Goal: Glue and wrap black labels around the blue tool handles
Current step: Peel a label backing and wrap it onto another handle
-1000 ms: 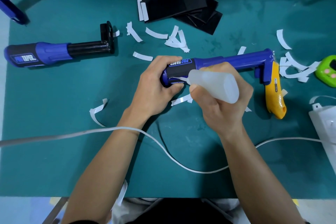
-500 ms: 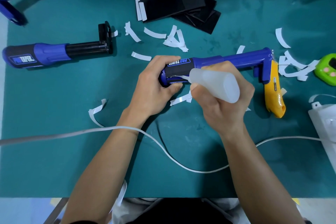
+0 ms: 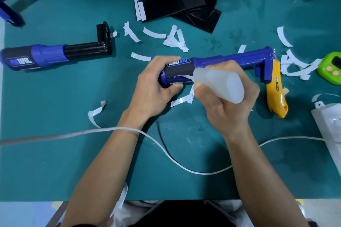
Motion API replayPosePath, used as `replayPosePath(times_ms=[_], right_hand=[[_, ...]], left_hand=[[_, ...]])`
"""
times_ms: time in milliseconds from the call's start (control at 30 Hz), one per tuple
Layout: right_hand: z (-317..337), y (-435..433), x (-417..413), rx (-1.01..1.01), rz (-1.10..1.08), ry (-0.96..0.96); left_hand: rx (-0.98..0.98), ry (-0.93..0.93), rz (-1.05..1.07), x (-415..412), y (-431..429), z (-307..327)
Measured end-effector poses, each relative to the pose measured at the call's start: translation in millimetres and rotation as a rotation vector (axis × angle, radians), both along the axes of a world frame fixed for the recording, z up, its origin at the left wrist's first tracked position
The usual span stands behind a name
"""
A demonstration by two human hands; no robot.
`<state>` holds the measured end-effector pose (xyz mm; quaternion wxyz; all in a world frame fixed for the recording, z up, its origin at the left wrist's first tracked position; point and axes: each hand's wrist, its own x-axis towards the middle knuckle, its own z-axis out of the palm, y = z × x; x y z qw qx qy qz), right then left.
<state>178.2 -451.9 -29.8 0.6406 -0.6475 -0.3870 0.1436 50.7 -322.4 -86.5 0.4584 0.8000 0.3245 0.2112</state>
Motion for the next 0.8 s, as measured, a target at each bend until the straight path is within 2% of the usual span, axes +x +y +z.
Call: replayPosePath(times_ms=[800], right_hand=[[7.0,-5.7,6.3,-0.043,-0.050,-0.070]], left_hand=[[0.004,0.020,-0.004,-0.4,-1.6,5.1]])
